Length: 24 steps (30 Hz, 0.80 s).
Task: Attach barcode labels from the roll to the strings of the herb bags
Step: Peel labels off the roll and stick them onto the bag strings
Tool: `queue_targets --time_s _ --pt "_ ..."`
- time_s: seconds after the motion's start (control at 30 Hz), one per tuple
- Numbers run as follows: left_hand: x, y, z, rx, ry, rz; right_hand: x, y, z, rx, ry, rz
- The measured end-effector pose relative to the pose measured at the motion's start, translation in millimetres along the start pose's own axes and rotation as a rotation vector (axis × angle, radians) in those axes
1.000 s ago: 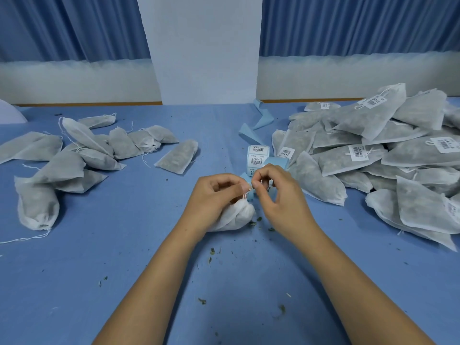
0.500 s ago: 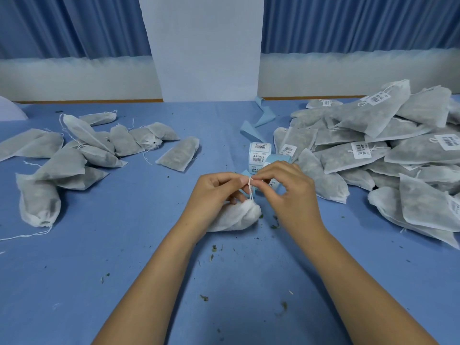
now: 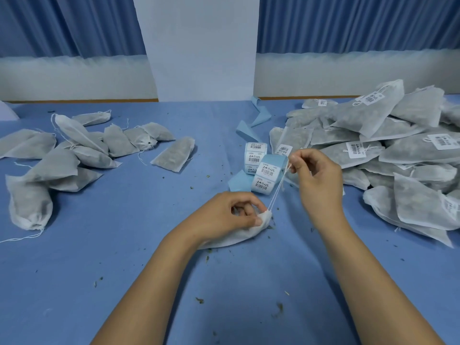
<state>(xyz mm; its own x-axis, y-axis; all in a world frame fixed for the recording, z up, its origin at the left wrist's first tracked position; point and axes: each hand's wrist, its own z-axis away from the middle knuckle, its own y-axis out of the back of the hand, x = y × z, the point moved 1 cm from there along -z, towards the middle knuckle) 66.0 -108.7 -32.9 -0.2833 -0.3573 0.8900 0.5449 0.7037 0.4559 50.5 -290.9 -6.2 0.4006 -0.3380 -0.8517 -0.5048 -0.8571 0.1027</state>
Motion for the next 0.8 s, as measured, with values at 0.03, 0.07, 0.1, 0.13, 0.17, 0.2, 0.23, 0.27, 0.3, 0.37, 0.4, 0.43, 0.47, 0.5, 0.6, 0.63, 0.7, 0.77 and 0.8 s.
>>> queue_targets --time_s 0.03,0.07,0.1,0.13,0.17,0.2,0.23,0.27,0.3,0.37,0.4,0.43,0.47,0.5,0.6,0.63,0.7,0.77,0.8 --pt "-2 1 0 -0.001 0.006 0.006 2 2 -1 0.015 -0.02 -0.007" --pt "-3 3 -1 0.012 0.008 0.001 4 3 -2 0.026 -0.038 -0.017" --pt "-4 3 -1 0.034 0.007 -0.01 5 3 -3 0.032 -0.053 -0.026" --pt "-4 4 -2 0.065 0.011 -0.031 6 3 -4 0.036 -0.064 -0.035" --pt "-5 4 -3 0.104 0.018 -0.061 6 2 -5 0.042 -0.071 -0.044" --pt "-6 4 -3 0.144 0.027 -0.102 5 2 -5 0.05 -0.071 -0.056" --pt "-6 6 -3 0.182 0.035 -0.158 4 0 -4 0.058 -0.061 -0.07" --pt "-7 8 -2 0.212 0.054 -0.224 2 -1 -2 0.064 -0.043 -0.096" --pt "-7 10 -2 0.237 0.083 -0.28 0 -3 2 0.062 -0.016 -0.137" --pt "-11 13 -1 0.304 0.123 -0.302 -8 -9 10 0.022 0.082 -0.21" --pt "-11 14 -2 0.35 0.132 -0.254 -11 -13 14 -0.021 0.162 -0.212" --pt "-10 16 -2 0.4 0.145 -0.178 -14 -16 19 -0.077 0.257 -0.184" --pt "-8 18 -2 0.438 0.163 -0.063 -16 -19 22 -0.143 0.355 -0.131" --pt "-6 20 -2 0.466 0.19 0.092 -18 -22 25 -0.215 0.44 -0.072" --pt "-3 21 -1 0.485 0.256 0.585 -17 -29 31 -0.443 0.567 0.091" --pt "-3 22 0 0.485 0.263 0.696 -16 -31 32 -0.496 0.593 0.144" --pt "0 25 1 0.438 0.236 0.941 -12 -32 32 -0.546 0.623 0.225" --pt "3 28 1 0.337 0.186 1.168 -10 -31 30 -0.543 0.623 0.26" --pt "6 29 1 0.294 0.146 1.22 -9 -30 29 -0.538 0.618 0.261"
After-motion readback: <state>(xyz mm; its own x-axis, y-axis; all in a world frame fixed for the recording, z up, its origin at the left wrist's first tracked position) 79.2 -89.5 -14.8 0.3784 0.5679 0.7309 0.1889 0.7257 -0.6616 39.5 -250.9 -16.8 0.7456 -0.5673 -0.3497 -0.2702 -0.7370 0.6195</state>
